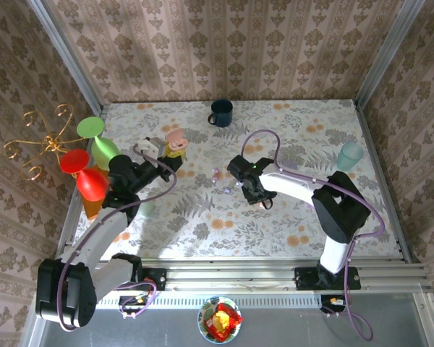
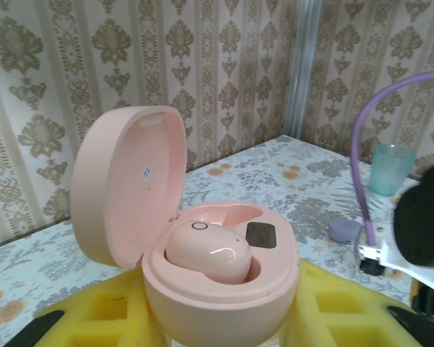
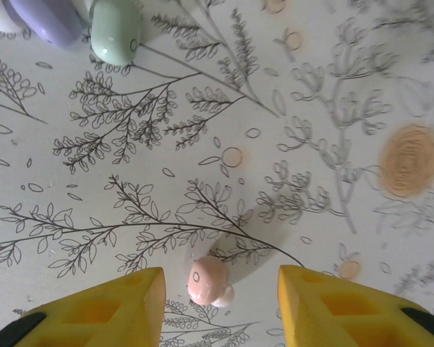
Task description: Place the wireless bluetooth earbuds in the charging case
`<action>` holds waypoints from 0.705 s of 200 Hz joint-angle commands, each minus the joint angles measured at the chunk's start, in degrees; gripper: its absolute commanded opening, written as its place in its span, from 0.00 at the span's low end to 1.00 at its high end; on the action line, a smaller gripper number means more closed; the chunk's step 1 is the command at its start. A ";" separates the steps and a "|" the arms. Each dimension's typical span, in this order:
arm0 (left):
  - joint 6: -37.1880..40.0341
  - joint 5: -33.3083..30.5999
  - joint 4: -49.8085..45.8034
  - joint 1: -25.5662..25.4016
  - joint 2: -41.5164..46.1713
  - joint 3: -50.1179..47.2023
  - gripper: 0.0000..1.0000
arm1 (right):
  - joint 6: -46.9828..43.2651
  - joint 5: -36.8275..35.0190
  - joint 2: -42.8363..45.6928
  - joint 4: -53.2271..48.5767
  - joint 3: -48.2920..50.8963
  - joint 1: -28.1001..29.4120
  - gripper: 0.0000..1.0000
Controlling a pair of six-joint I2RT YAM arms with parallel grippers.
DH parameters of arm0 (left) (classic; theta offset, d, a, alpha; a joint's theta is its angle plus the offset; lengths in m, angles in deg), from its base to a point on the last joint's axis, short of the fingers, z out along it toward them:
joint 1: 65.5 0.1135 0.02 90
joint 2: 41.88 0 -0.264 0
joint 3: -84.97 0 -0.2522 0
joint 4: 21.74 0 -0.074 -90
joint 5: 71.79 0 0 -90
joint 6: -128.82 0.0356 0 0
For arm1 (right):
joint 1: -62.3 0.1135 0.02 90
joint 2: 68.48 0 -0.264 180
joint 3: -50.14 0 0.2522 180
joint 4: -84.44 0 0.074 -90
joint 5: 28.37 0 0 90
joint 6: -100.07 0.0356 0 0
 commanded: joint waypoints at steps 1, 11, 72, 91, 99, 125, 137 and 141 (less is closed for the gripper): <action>-0.28 -1.85 -0.32 1.63 1.11 1.93 0.32 | 7.80 -13.78 -0.47 -6.63 -2.57 2.53 0.47; -1.01 -3.59 -0.55 2.47 1.11 2.02 0.32 | 9.50 -15.83 -1.67 -8.95 -3.78 3.57 0.47; 0.72 -6.01 -0.02 3.06 3.91 1.14 0.32 | 14.70 -18.44 -10.16 -15.78 -10.61 8.67 0.44; 0.40 -5.44 0.12 3.05 4.00 1.16 0.32 | 15.24 -17.75 -12.10 -15.95 -11.16 9.44 0.41; 0.27 -5.27 0.37 3.06 4.05 1.01 0.32 | 15.43 -17.63 -12.92 -16.06 -11.16 9.57 0.40; 0.19 -5.24 0.54 3.06 4.20 0.81 0.32 | 15.63 -17.44 -15.05 -16.78 -11.12 9.65 0.38; -0.04 -5.52 0.93 3.06 4.11 0.56 0.32 | 15.63 -17.83 -15.78 -17.13 -11.12 9.70 0.37; -0.06 -5.57 1.15 3.06 4.17 0.46 0.32 | 15.59 -17.92 -15.90 -17.16 -11.09 9.69 0.36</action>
